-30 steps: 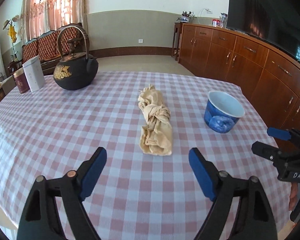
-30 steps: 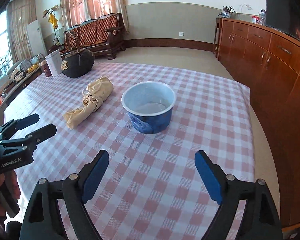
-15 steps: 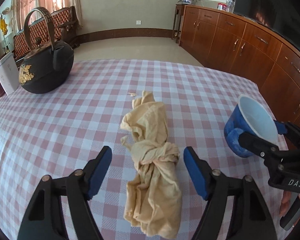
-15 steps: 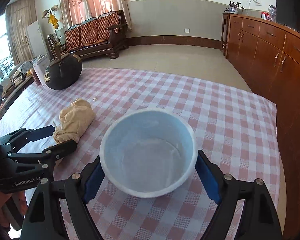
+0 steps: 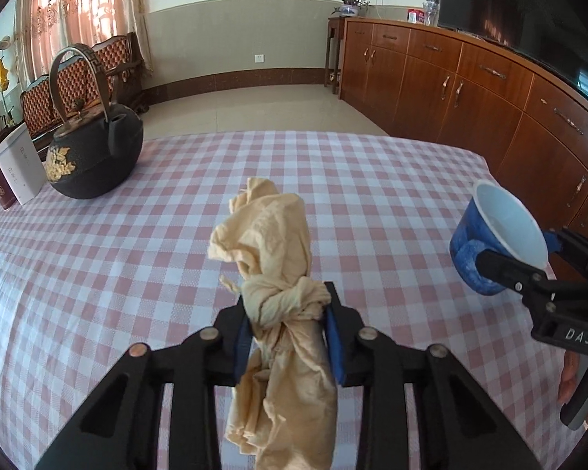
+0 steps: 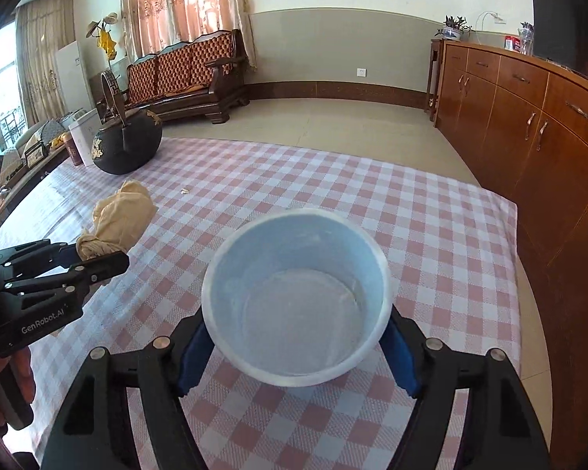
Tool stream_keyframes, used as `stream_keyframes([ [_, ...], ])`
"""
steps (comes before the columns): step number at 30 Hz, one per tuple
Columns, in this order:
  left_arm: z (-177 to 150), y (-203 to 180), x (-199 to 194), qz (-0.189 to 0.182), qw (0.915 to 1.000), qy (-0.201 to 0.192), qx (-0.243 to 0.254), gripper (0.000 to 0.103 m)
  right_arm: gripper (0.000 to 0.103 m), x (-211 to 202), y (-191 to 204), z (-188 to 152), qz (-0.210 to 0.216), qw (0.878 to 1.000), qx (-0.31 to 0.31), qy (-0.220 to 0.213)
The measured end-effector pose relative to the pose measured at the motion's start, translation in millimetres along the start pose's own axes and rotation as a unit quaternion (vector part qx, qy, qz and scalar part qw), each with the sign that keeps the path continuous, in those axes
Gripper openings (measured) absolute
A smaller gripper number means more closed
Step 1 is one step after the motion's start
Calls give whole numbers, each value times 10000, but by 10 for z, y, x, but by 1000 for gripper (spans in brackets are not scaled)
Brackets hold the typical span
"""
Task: Collect trash
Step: 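Carry the beige cloth and blue-white bowl with both tools over the black bucket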
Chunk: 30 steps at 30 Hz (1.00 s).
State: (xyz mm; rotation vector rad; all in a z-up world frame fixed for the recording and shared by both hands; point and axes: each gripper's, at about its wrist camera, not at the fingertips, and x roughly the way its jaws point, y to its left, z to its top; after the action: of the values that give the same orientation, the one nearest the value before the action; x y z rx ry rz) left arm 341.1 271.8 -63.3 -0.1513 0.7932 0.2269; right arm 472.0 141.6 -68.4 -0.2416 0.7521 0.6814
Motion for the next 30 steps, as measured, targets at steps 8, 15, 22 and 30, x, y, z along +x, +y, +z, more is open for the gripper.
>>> stream_keyframes([
  [8, -324, -160, -482, -75, 9997, -222, 51, 34, 77, -639, -70, -234, -216, 9996, -5, -169],
  [15, -582, -408, -837, -294, 9991, -291, 120, 34, 77, -1227, -83, -634, -446, 9987, 142, -222],
  [22, -836, -677, -1113, -504, 9979, -235, 333, 34, 77, -1805, -168, -1076, -667, 9966, 400, -265],
  [30, -996, -945, -1409, -663, 9958, -340, 532, 34, 77, -2319, -239, -1455, -891, 9940, 543, -335],
])
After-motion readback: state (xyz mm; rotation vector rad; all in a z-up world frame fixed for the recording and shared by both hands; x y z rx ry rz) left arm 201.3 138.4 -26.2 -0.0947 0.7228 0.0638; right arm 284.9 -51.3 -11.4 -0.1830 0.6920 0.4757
